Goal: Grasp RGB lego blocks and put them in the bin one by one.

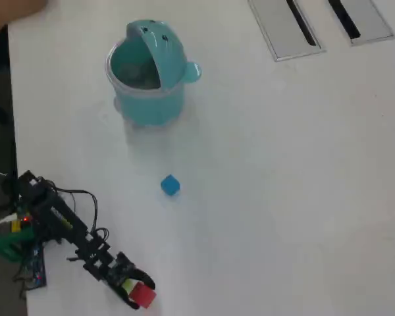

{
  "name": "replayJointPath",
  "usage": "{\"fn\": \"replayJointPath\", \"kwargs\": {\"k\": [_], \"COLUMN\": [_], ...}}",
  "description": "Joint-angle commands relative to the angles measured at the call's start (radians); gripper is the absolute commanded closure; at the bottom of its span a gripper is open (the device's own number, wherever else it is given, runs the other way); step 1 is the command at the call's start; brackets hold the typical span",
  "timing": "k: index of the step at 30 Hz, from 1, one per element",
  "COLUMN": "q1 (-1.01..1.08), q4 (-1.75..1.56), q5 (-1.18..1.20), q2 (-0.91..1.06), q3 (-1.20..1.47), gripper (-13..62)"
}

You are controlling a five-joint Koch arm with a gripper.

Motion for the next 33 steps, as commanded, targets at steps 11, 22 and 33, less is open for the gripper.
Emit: {"fn": "replayJointPath", "kwargs": {"k": [11, 22, 33], "q1": [-0.153, -0.38, -0.646], "q4": [0.043, 0.106, 0.075], "q5": [-0.002, 0.063, 0.063], "q2": [0.431, 0.686, 0.686], "q3": [0.175, 0.29, 0.176], "gripper": [36.9, 36.8, 37.1]}}
